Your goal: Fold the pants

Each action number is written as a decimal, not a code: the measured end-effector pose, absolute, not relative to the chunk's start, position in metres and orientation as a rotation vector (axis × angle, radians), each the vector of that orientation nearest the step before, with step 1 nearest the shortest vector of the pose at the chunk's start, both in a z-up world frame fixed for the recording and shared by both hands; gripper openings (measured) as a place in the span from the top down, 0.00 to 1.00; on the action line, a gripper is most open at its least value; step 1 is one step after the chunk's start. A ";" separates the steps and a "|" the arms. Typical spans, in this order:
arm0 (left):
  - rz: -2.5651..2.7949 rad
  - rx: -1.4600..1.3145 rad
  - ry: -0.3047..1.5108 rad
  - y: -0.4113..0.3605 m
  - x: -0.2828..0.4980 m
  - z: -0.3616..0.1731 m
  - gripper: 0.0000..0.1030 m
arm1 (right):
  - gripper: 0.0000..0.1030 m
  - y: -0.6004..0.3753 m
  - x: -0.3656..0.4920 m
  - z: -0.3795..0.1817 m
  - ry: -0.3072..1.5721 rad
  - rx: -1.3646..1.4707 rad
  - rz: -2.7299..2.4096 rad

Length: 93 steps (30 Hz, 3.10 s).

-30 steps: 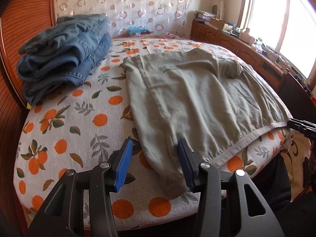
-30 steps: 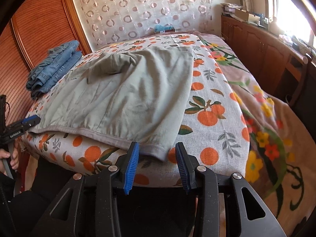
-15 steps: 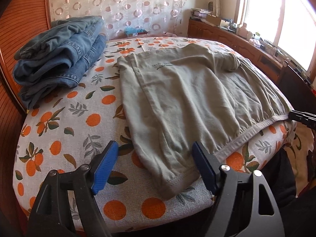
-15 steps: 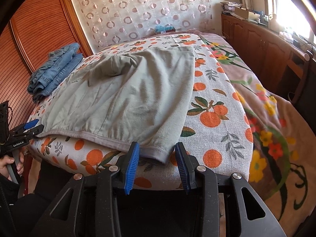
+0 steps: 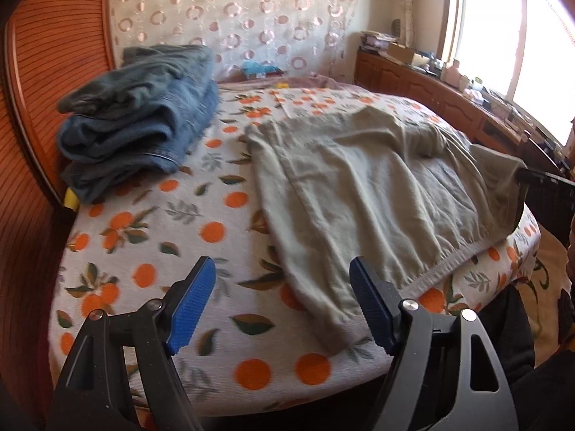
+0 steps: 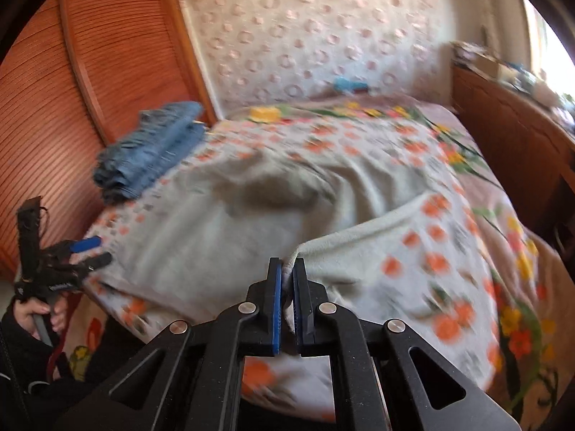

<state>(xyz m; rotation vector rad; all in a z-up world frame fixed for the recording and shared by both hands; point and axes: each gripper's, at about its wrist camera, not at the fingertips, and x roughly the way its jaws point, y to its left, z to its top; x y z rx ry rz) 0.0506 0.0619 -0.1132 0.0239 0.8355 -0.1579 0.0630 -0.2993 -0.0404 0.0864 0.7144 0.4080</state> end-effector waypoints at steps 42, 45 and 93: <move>-0.247 0.004 0.815 0.034 0.053 -0.099 0.25 | 0.66 -0.253 0.067 -0.039 0.802 0.031 0.461; -0.260 0.004 0.818 0.029 0.056 -0.102 0.25 | 0.65 -0.262 0.073 -0.040 0.800 0.040 0.419; -0.334 -0.041 0.855 0.005 0.049 -0.113 0.92 | 0.98 -0.253 0.108 -0.012 0.680 -0.099 0.397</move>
